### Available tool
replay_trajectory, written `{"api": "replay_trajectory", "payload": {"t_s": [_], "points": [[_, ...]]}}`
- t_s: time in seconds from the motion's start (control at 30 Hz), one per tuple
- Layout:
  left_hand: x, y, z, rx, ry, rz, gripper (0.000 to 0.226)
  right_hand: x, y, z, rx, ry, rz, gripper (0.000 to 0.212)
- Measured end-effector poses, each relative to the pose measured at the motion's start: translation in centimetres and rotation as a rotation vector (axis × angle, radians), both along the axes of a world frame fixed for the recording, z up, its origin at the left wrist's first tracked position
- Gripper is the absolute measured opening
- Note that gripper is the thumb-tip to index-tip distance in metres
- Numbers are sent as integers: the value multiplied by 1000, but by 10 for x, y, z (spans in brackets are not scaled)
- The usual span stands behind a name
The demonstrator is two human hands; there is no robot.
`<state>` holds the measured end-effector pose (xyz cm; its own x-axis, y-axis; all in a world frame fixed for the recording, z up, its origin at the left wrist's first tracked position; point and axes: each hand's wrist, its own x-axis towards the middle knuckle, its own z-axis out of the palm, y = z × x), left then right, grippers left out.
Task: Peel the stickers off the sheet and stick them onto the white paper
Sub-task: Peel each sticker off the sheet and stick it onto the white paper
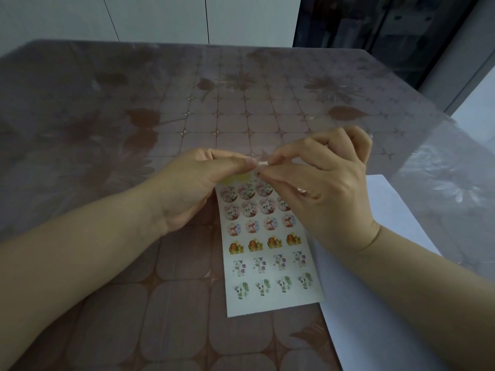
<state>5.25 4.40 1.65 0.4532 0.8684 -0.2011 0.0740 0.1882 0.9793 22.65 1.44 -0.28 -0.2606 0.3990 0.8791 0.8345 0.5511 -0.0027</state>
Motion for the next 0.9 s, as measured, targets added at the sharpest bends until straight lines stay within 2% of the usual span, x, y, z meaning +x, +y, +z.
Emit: {"api": "replay_trajectory", "payload": {"t_s": [0.17, 0.27, 0.37, 0.5, 0.63, 0.8, 0.9], "points": [[1, -1, -3, 48, 38, 46, 24, 0, 2, 1, -95, 40, 37, 12], [1, -1, -8, 155, 123, 69, 27, 3, 2, 1, -337, 87, 95, 9], [0, -1, -7, 239, 176, -2, 26, 7, 2, 0, -589, 204, 145, 9], [-4, -1, -6, 309, 270, -107, 51, 9, -1, 5, -744, 296, 227, 7], [-4, 0, -7, 307, 265, -94, 50, 10, -3, 12, -925, 378, 258, 7], [-3, -2, -4, 337, 302, -100, 47, 8, -3, 13, -1026, 504, 233, 8], [-1, -2, -3, 343, 322, -90, 38, 4, -2, 14, -1035, 515, 224, 10]]}}
